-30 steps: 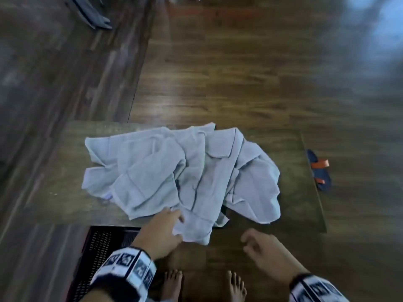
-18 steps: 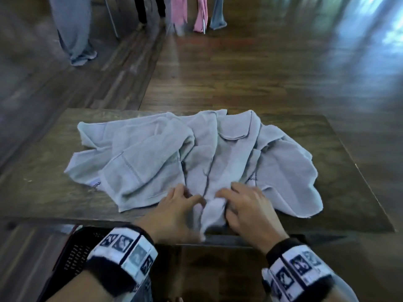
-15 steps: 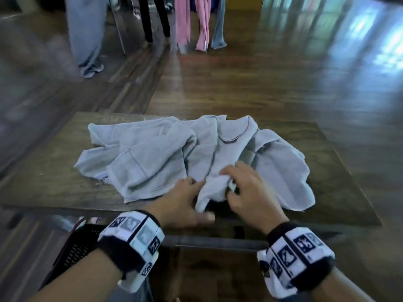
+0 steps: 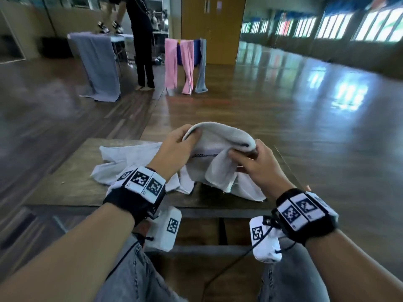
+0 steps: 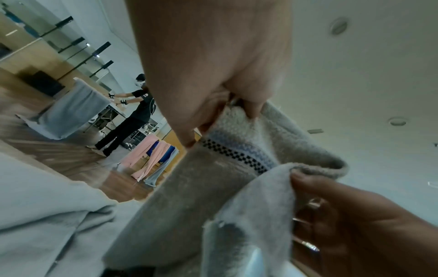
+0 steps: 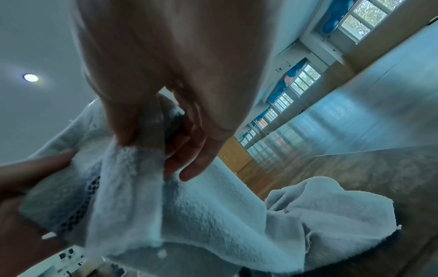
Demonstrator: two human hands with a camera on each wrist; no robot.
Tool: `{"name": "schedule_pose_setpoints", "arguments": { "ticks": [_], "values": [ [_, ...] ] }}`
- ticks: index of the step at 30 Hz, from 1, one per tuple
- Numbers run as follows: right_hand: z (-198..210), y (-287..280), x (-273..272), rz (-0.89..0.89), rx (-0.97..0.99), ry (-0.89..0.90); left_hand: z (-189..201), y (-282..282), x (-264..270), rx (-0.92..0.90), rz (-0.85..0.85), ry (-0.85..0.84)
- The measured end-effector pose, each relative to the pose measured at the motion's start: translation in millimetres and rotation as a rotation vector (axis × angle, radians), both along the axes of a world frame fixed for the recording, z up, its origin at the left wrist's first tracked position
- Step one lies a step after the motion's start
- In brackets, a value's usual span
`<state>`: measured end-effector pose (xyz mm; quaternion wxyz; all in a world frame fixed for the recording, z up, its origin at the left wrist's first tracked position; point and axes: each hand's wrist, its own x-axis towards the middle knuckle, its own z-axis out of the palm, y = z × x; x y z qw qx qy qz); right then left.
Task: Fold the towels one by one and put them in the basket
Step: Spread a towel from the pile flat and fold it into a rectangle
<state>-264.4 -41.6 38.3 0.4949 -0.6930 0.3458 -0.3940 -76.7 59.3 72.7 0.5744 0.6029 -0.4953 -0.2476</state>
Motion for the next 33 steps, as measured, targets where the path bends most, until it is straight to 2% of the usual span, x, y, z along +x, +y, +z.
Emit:
{"name": "schedule_pose_setpoints", "arguments": {
  "ticks": [3, 6, 9, 12, 14, 18, 21, 24, 28, 33],
  "values": [
    [7.0, 17.2, 0.4, 0.106, 0.086, -0.067, 6.0, 8.3, -16.5, -0.009, -0.008, 0.038],
    [7.2, 32.4, 0.7, 0.212, 0.022, 0.023, 7.3, 14.5, -31.5, 0.024, -0.062, 0.015],
    [8.4, 41.2, -2.2, 0.115, -0.032, 0.066, 8.5, 20.7, -40.7, -0.002, -0.119, -0.073],
    [12.6, 42.5, -8.6, 0.003, -0.042, -0.004, 4.6, 26.9, -44.6, -0.043, -0.176, -0.124],
    [21.5, 44.1, -15.2, -0.044, -0.062, -0.062, -5.1, 29.0, -46.6, 0.016, -0.226, -0.183],
    [55.7, 46.9, -25.4, 0.066, -0.094, -0.298, -28.2, 23.2, -46.1, 0.083, -0.192, -0.333],
    [86.0, 29.2, -29.9, 0.035, -0.142, -0.395, -37.2, 14.5, -35.2, 0.136, -0.148, -0.308],
    [99.9, 3.1, -39.9, -0.057, -0.170, -0.314, -43.1, 6.7, -20.8, 0.206, -0.022, -0.338],
    [81.4, -26.5, -55.6, -0.155, -0.102, -0.212, -35.0, -1.1, -6.3, 0.151, 0.134, -0.316],
    [42.6, -47.1, -58.1, -0.199, -0.028, -0.021, -25.0, -11.1, 0.9, 0.195, 0.078, -0.457]
  ]
}}
